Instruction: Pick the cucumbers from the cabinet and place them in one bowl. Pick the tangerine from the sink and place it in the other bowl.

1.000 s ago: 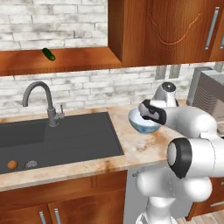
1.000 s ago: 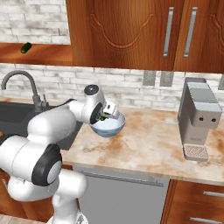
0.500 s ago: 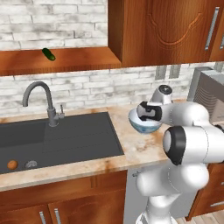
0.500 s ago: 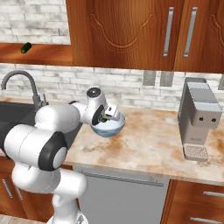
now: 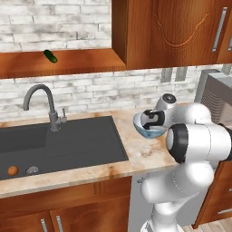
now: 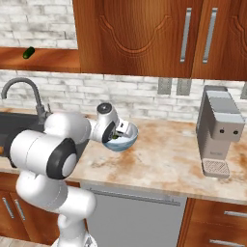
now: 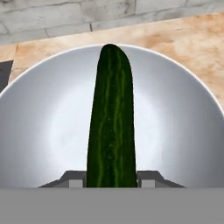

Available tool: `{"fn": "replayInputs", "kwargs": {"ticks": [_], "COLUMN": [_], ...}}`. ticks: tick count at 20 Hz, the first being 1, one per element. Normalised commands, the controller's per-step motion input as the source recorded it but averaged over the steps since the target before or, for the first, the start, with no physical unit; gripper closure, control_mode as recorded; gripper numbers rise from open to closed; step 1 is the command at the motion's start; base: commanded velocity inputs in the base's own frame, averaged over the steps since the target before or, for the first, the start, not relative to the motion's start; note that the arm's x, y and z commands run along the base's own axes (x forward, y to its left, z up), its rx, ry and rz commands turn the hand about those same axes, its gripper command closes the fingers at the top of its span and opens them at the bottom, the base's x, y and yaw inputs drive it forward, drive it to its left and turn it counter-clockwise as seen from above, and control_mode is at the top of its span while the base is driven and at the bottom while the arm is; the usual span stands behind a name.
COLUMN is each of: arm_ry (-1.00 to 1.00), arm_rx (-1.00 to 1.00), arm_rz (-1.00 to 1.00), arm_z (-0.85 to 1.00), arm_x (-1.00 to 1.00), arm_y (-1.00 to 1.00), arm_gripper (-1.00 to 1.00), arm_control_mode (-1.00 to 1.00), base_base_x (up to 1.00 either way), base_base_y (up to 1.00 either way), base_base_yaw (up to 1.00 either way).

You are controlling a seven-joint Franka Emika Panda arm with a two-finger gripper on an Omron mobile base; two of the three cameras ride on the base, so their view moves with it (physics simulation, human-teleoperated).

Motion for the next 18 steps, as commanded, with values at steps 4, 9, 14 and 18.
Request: {"fn": "replayInputs", "kwargs": {"ticks": [4, 9, 14, 18], "arm_ry": [0.00, 0.00, 0.00, 0.00], "arm_rx": [0.00, 0.00, 0.00, 0.00], "arm_rz": [0.00, 0.00, 0.00, 0.00], "arm_z": [0.00, -0.03, -0.01, 0.00], "arm_x": [0.30, 0.13, -0.15, -0.09], "arm_y": [0.00, 0.00, 0.00, 0.00], "arm_gripper": [1.00, 1.00, 1.00, -1.00], "arm_control_mode": [-1.00, -1.00, -1.00, -1.00], "base_base_x": [0.00, 0.00, 0.00, 0.00], "base_base_y": [0.00, 0.00, 0.00, 0.00], "base_base_yaw": [0.00, 0.00, 0.00, 0.00]}}
